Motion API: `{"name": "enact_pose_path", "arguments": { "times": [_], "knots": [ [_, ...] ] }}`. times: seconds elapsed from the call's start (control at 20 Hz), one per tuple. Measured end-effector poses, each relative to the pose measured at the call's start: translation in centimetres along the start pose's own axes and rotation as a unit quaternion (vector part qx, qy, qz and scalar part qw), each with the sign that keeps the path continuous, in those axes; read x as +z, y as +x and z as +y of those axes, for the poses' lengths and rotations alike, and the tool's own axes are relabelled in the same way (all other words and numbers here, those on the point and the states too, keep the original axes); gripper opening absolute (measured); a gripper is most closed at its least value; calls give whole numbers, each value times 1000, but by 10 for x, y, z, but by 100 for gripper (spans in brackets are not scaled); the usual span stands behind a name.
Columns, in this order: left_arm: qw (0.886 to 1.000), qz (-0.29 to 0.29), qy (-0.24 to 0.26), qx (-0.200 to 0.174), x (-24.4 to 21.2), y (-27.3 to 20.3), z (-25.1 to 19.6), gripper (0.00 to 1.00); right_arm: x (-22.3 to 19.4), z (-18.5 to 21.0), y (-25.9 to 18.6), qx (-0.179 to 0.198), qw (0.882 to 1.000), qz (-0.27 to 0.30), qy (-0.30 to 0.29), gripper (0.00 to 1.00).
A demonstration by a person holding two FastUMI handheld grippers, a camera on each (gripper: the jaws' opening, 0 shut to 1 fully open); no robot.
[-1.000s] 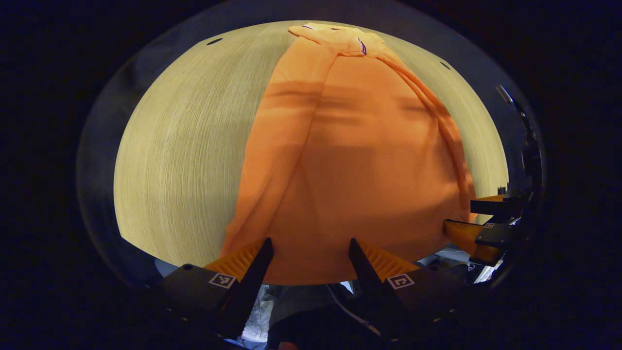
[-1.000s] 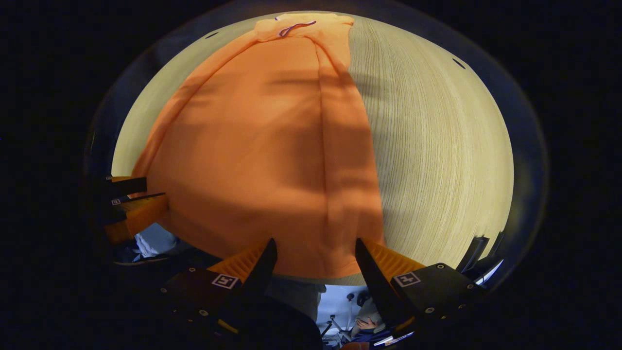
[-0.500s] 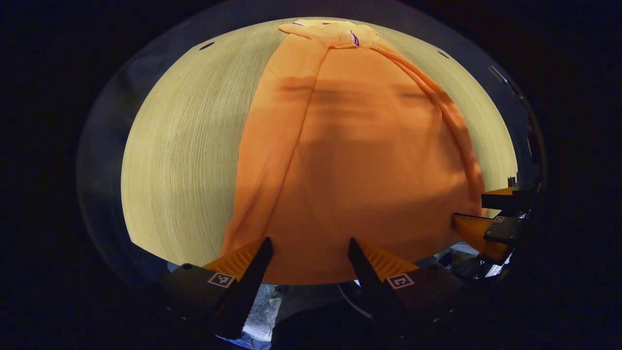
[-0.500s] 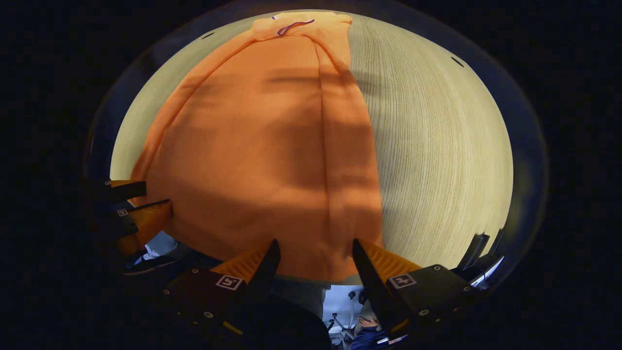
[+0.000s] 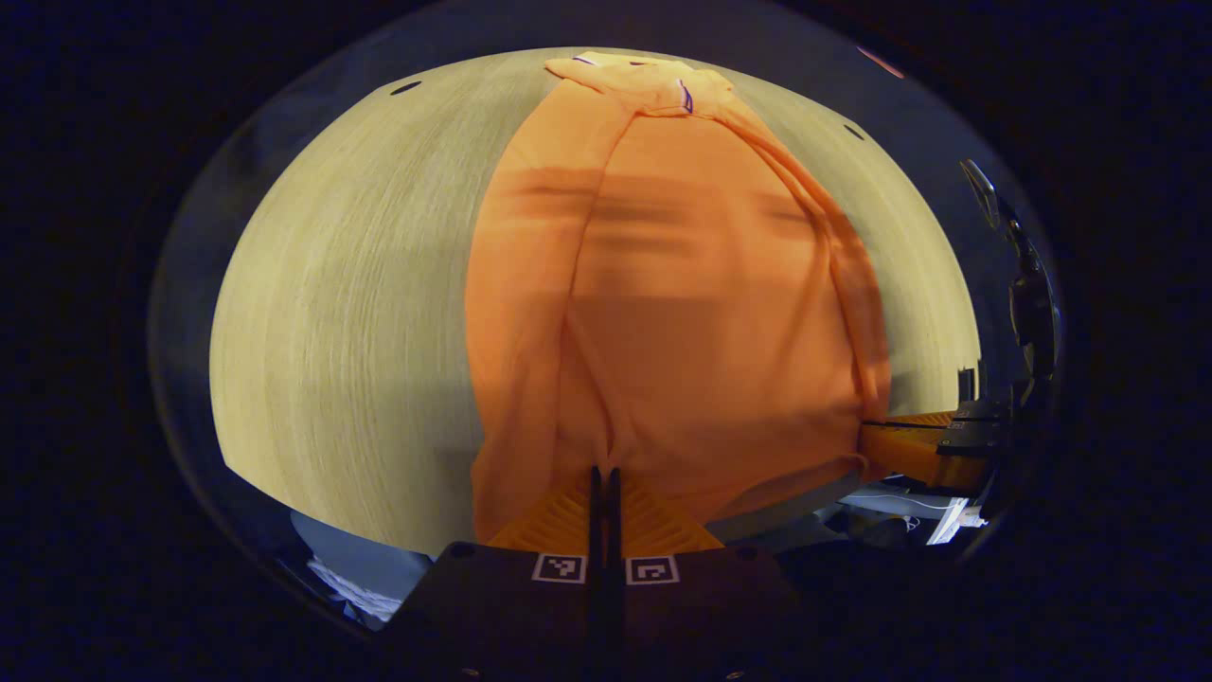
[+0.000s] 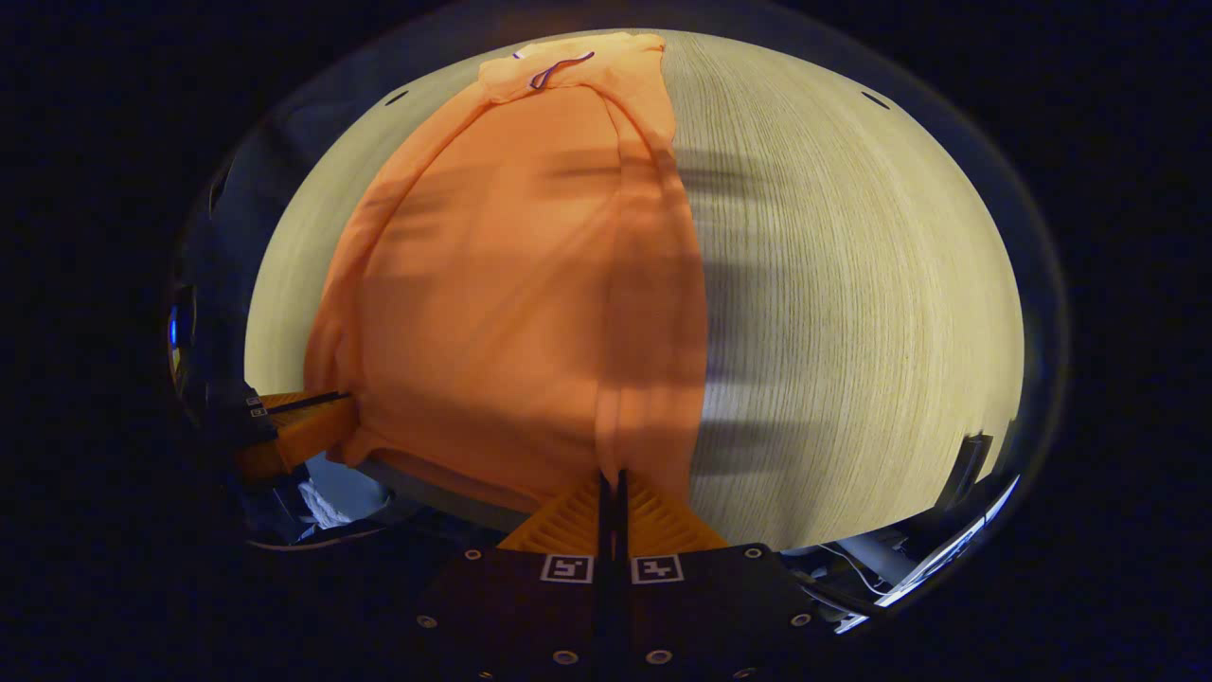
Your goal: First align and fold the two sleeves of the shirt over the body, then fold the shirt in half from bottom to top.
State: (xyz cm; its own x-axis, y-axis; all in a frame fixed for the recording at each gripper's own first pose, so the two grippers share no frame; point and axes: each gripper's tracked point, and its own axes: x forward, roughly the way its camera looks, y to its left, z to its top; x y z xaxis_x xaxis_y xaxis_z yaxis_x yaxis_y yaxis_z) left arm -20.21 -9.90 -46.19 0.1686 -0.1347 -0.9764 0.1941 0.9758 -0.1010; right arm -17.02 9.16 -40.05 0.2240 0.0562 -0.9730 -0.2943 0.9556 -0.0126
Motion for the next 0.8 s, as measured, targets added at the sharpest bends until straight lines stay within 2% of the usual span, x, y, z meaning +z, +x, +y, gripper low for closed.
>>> {"name": "enact_pose_path", "arguments": {
  "times": [0.15,0.4,0.8],
  "knots": [
    [1000,-3,-23,-13,2,-4,4,1,1,-2,-5,0,1000,-13,2,0],
    [999,-34,-29,-21,26,-20,10,1,26,-3,-23,5,999,-49,18,0],
    [992,-111,-24,-51,92,-55,-7,1,85,4,-59,24,992,-122,24,0]
  ]
}}
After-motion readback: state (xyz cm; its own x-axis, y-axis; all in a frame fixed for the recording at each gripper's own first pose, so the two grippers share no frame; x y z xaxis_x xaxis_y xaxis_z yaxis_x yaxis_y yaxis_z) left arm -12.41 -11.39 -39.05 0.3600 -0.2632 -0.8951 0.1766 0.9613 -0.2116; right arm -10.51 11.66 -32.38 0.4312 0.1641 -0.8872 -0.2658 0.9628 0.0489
